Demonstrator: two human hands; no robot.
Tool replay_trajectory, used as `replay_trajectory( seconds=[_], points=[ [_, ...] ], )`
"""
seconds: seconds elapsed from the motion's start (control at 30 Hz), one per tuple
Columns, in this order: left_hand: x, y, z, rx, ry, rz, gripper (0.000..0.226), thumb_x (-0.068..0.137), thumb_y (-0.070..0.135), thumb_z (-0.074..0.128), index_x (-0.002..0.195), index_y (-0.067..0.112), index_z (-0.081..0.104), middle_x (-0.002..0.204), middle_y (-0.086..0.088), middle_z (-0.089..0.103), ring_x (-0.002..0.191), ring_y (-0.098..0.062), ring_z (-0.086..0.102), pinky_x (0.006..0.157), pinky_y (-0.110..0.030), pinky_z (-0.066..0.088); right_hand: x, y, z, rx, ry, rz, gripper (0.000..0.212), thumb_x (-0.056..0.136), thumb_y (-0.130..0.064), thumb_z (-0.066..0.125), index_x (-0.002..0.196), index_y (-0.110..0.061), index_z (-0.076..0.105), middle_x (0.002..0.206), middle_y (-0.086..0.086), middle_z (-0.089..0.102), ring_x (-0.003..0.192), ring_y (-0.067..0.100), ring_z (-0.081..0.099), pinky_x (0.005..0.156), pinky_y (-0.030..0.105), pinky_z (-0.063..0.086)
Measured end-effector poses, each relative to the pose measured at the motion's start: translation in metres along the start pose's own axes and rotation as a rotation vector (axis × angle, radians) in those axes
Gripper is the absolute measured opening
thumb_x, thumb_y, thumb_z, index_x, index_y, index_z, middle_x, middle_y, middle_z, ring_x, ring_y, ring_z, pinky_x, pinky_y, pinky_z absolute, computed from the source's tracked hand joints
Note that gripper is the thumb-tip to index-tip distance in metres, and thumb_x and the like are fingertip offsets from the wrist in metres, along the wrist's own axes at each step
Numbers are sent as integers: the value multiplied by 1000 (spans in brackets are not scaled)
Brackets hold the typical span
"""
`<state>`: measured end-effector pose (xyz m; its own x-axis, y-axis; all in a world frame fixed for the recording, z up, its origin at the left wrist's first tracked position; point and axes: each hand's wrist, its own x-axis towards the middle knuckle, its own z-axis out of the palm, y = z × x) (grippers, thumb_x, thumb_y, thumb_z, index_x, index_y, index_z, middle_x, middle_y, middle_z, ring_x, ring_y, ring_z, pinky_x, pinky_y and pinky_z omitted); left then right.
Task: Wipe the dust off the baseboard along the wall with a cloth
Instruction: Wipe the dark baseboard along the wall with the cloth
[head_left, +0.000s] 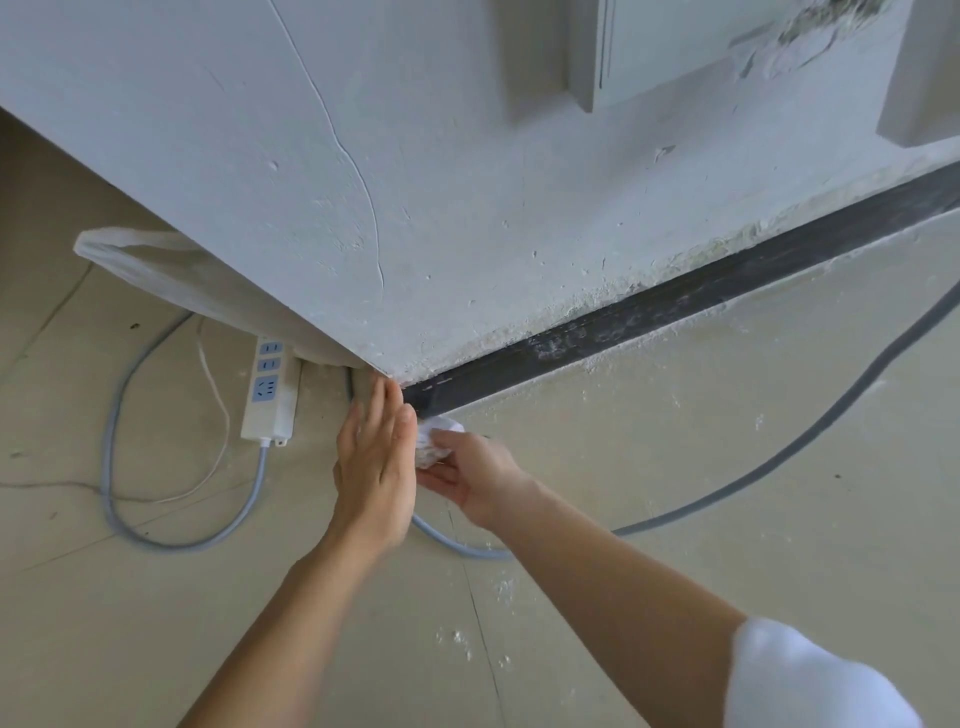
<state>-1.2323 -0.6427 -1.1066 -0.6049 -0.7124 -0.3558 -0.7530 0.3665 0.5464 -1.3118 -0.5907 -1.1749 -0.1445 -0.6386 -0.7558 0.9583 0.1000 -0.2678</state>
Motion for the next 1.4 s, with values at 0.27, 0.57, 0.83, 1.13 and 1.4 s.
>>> replay_trajectory(
  seconds=[0.27, 0.57, 0.83, 1.13, 1.4],
  points=[
    [-7, -11, 10, 241, 77, 126, 75, 85, 65, -6, 153, 34, -3, 147, 33, -23, 141, 4, -18, 117, -32, -3, 2, -59, -32, 255, 181, -179, 13, 92, 4, 47, 84, 2, 58, 83, 23, 61, 61, 25, 64, 56, 32, 60],
    [-10, -12, 16, 734, 200, 568, 62, 92, 29, 34, 149, 6, 28, 159, -13, 13, 146, -28, 14, 110, -43, 21, -40, -53, -69, 214, 245, -181, 15, 91, -3, 49, 97, -3, 63, 83, 16, 66, 67, 23, 65, 57, 27, 59],
    [24, -11, 0, 1093, 242, 748, 70, 83, 18, 30, 152, 9, 20, 159, -5, 18, 146, -19, 19, 117, -46, 16, -2, -59, -34, 165, 88, -147, 14, 92, -2, 48, 97, -1, 61, 92, 21, 67, 74, 25, 67, 60, 30, 60],
    [28, -2, 14, 1088, 287, 761, 72, 83, 20, 29, 153, 9, 17, 158, -3, 21, 146, -19, 16, 117, -46, 9, -48, -116, -110, 445, 311, -450, 24, 93, -4, 49, 116, -3, 59, 106, 16, 66, 84, 25, 69, 75, 32, 58],
    [33, 0, 13, 961, 240, 723, 73, 78, 12, 24, 149, -2, 14, 153, -10, 35, 148, -11, -2, 119, -42, 0, -40, -48, -50, 152, 115, -109, 16, 93, -4, 48, 89, -4, 63, 82, 16, 67, 75, 28, 65, 65, 28, 58]
  ],
)
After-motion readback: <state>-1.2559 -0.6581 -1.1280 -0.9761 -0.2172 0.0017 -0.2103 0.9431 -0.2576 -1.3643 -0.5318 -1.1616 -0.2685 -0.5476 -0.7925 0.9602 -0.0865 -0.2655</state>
